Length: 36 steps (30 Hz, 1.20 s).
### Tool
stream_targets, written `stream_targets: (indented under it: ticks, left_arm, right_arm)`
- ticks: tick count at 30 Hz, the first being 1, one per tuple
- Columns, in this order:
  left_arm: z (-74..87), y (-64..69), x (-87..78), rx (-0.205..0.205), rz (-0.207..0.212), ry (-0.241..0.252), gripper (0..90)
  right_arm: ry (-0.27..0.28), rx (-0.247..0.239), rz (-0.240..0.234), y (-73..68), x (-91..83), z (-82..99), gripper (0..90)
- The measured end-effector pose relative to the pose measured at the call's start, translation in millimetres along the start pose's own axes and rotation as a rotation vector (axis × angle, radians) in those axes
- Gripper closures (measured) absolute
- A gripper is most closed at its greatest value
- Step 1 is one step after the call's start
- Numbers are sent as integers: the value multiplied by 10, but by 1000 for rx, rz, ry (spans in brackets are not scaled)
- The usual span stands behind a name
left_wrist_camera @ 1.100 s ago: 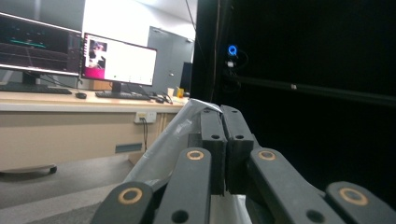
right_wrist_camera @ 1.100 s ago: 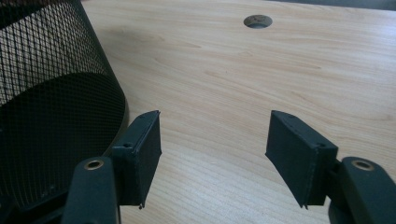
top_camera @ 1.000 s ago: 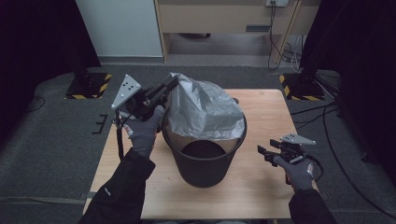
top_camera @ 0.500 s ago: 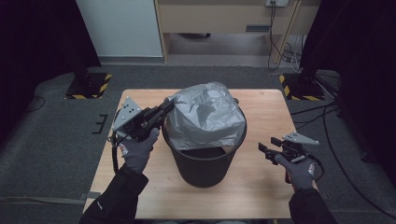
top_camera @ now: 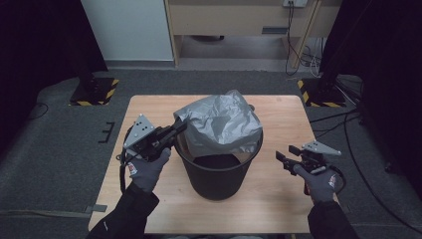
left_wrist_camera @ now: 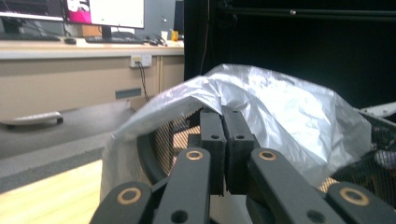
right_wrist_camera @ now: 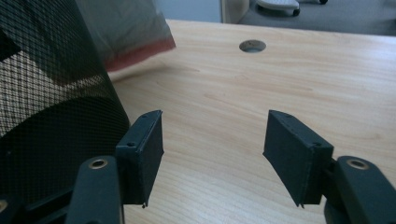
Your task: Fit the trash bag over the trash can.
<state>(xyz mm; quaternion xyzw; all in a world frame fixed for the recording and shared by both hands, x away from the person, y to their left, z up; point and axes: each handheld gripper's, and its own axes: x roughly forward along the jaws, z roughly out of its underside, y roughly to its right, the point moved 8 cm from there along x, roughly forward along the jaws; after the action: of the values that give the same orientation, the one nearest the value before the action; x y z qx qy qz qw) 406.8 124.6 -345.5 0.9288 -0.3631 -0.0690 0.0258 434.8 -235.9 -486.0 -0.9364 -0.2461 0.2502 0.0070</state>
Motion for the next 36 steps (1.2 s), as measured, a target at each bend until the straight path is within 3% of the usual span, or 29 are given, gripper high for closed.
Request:
stream_targets:
  ticks: [8,9,11,12,13,14,15,19,22,23,28,33,36]
  left_arm:
    - [22,-25,-45,-4,0,-4,888]
    - [37,-24,-61,1,-2,-10,889]
    - [53,-29,-70,-1,-2,-15,889]
    - [53,-29,-70,-1,-2,-15,889]
    - [55,-28,-72,-6,3,-10,889]
    - [55,-28,-72,-6,3,-10,889]
    - [55,-19,-77,-3,4,-15,889]
    - [56,-13,-75,-5,7,-12,888]
    - [57,-6,-66,-6,10,-13,887]
    - [59,7,-61,-7,13,-17,887]
    - [62,34,-47,-7,23,-23,886]
    - [54,65,-37,-13,35,-28,884]
    - [50,70,-37,-14,41,-30,872]
  right_arm:
    - [126,5,-37,-157,-112,-339,391]
    - [178,14,-52,-214,-182,-520,395]
    - [221,-3,-63,-274,-247,-682,402]
    - [221,-3,-63,-274,-247,-682,402]
    - [258,-32,-84,-363,-293,-859,406]
    - [258,-32,-84,-363,-293,-859,406]
    - [284,-37,-108,-454,-301,-1001,409]
    - [340,-48,-136,-572,-311,-1278,419]
    - [354,-54,-152,-620,-304,-1385,429]
    - [361,-55,-178,-679,-287,-1467,448]
    - [351,-55,-218,-784,-235,-1576,482]
    - [302,-90,-288,-961,-125,-1589,552]
    - [260,-126,-286,-1016,-59,-1542,583]
